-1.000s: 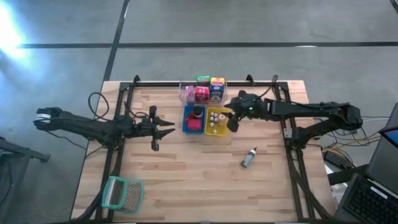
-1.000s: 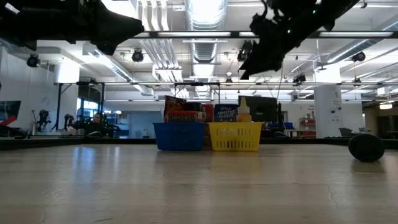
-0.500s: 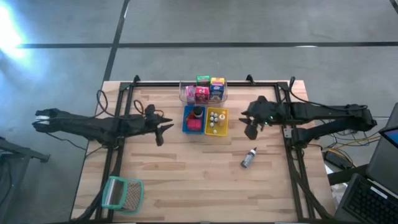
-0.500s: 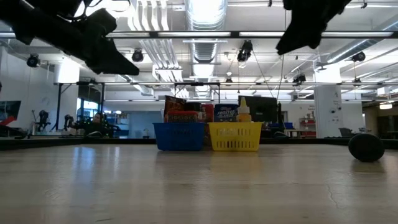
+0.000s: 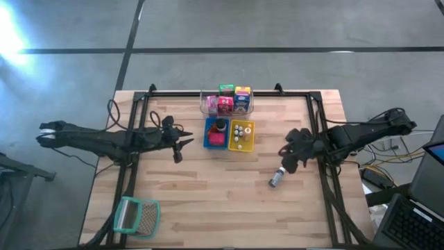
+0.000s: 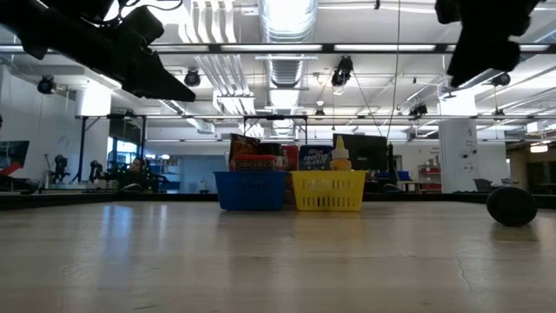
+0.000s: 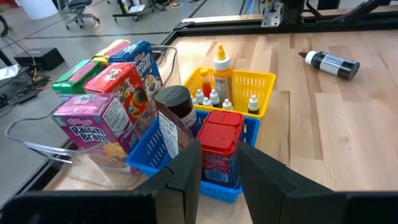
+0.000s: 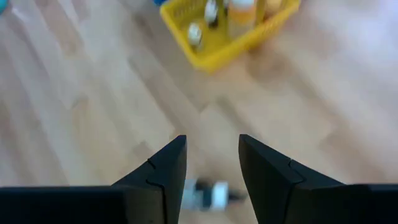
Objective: Pick & Place Kitchen Items
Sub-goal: Put the large black food coloring bottle into the yellow bin
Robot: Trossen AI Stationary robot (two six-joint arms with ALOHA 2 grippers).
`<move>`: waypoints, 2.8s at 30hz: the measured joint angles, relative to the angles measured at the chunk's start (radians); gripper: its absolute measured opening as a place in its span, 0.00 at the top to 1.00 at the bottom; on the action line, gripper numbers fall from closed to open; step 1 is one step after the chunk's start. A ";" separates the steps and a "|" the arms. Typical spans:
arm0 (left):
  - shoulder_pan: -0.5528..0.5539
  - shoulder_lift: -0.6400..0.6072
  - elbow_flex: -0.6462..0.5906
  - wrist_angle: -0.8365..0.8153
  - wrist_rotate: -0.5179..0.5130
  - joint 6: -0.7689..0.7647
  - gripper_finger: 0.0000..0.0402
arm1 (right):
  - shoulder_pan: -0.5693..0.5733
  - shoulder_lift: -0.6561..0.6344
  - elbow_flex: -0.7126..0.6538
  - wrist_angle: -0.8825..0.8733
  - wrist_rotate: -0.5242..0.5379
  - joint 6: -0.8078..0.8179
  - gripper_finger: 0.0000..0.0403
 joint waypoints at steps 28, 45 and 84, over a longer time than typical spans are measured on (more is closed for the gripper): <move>0.000 0.001 -0.002 0.001 0.000 0.000 0.73 | 0.113 0.154 0.043 -0.237 -0.279 1.015 0.58; 0.000 0.001 -0.002 0.000 0.000 0.000 0.73 | 0.053 0.204 0.037 -0.052 -0.338 1.434 0.45; 0.000 0.005 -0.002 -0.017 0.000 0.001 0.73 | -0.072 0.515 -0.257 0.351 -0.450 1.333 0.43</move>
